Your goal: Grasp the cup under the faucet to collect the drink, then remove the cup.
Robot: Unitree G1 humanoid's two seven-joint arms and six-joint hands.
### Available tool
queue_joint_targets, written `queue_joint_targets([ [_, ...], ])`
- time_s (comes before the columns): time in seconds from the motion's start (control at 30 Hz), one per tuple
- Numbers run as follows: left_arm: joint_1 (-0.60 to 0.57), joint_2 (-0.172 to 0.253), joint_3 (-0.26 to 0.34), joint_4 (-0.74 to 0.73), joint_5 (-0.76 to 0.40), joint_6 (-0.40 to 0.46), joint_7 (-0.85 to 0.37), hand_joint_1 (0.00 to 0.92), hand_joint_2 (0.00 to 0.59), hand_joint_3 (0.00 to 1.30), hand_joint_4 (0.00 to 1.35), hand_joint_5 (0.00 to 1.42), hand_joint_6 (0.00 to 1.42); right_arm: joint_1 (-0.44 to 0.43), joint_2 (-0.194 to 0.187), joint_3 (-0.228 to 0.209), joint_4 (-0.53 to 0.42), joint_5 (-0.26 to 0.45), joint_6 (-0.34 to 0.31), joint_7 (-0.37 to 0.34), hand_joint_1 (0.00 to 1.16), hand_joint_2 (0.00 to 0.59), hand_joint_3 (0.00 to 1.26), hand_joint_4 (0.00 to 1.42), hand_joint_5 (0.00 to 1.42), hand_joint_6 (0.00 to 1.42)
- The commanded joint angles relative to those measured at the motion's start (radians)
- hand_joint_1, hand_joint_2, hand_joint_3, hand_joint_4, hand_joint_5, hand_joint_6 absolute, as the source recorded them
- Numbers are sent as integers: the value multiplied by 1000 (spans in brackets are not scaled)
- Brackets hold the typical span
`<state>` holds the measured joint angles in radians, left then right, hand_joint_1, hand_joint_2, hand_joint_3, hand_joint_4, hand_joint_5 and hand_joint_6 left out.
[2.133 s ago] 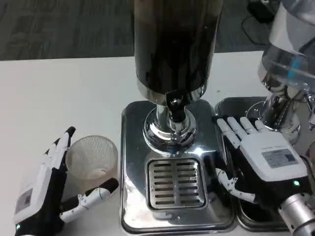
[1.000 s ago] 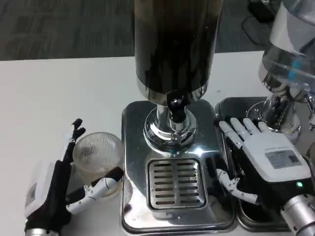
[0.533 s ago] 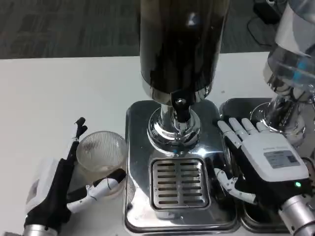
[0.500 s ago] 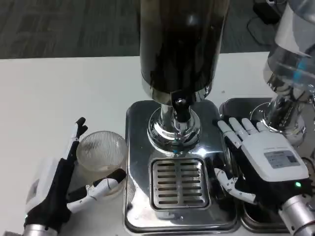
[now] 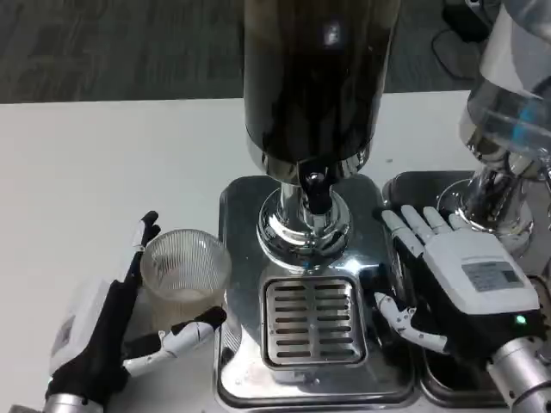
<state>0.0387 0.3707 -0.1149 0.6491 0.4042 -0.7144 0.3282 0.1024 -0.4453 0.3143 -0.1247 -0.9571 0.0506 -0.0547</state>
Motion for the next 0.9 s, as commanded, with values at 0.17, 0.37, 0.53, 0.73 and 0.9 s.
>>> queue_joint_targets([
  [0.17, 21, -16, -1, -3, 33, -13, 67, 564, 104, 113, 175, 385, 336, -8, -4, -6, -1, 1, 0, -2, 270, 473, 45, 0, 0, 1],
  [0.37, 24, -20, 8, -5, 50, -25, 119, 536, 109, 218, 275, 508, 501, -17, -1, -5, -1, 5, 1, 5, 267, 473, 45, 0, 0, 7],
  [0.53, 23, -24, 9, 3, 61, -38, 148, 453, 104, 298, 372, 606, 630, -18, -2, -7, -2, 11, 0, 8, 266, 473, 45, 0, 0, 13],
  [0.73, 27, -26, 9, -3, 82, -36, 177, 443, 104, 347, 431, 666, 680, -12, -5, -9, -9, 9, 1, 8, 254, 472, 45, 0, 0, 17],
  [0.9, 28, -27, 10, -8, 89, -35, 183, 432, 108, 358, 441, 677, 691, -15, -5, -12, -9, 13, 1, 9, 245, 471, 45, 0, 0, 18],
])
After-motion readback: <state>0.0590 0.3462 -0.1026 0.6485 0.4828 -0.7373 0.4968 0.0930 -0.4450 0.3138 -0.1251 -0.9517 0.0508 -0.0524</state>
